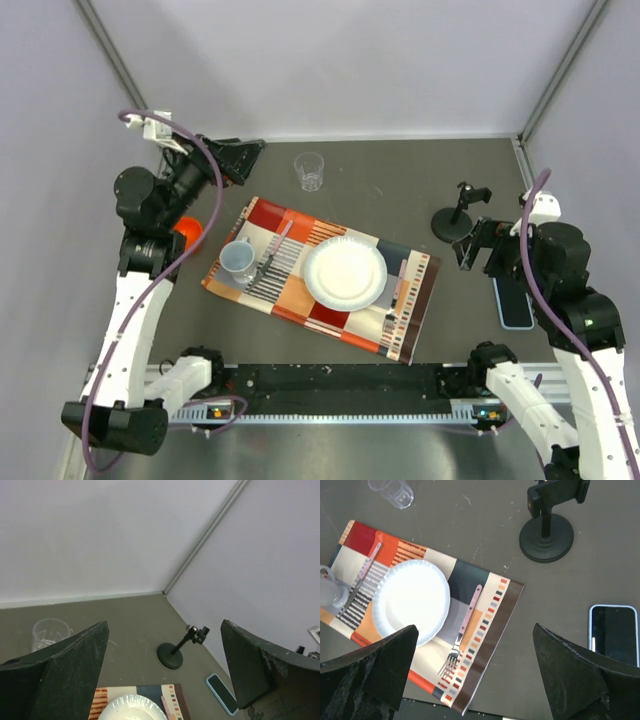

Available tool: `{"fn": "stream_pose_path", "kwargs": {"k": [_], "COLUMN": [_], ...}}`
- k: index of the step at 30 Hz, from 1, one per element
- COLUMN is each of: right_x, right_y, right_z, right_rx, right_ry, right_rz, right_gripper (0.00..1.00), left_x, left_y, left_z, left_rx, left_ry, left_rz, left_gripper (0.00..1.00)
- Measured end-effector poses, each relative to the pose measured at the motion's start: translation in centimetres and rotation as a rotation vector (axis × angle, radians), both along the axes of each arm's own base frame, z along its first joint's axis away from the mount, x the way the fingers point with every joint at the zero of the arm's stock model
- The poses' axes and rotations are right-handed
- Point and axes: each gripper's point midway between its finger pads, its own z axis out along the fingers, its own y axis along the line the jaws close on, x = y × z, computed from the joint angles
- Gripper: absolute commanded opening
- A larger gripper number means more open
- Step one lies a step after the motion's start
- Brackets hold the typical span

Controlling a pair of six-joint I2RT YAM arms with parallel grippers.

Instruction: Place the phone on the phone stand

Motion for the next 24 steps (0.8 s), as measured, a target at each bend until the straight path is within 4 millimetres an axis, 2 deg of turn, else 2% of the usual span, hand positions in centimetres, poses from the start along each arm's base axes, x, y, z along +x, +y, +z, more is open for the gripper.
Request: {"fn": "stream_pose_path", "kwargs": {"k": [5, 9, 13, 16, 19, 21, 24], "right_x": [-0.2, -0.5, -1.1, -1.7, -1.8, -1.5, -1.2], "right_y": [0.7, 1.4, 1.4, 0.6, -0.4, -0.8, -1.0], "right_z": [-1.0, -2.0, -2.0, -1.7, -1.8, -2.6, -4.5], "right_rx": [0.013, 0.041, 0.083, 0.106, 0.119, 0.128, 0.133], "right_ry": [0.027, 0.059, 0.047, 0.016, 0.012, 0.036, 0.098], "right_rz": [0.038, 0.061, 0.042, -0.023, -0.1, -0.141, -0.184], "right_gripper": [0.99, 0.99, 0.99, 0.99, 0.99, 0.99, 0.99], "left_x": [1.6, 2.9, 2.0, 1.1, 1.2, 1.2, 0.3], "left_y": [-2.3, -5.9, -11.6, -15.9, -20.0, -23.0, -26.0], "left_z": [-1.7, -4.7, -7.8, -9.7, -11.3, -13.1, -15.9], "left_rx": [-0.035, -0.035, 0.027, 0.075, 0.12, 0.152, 0.199], "left_ry": [0.08, 0.176, 0.233, 0.249, 0.26, 0.28, 0.313], "left_rz": [-0.132, -0.242, -0.359, -0.447, -0.521, -0.565, -0.615], "left_gripper": [0.89, 0.89, 0.88, 0.82, 0.8, 0.8, 0.8]}}
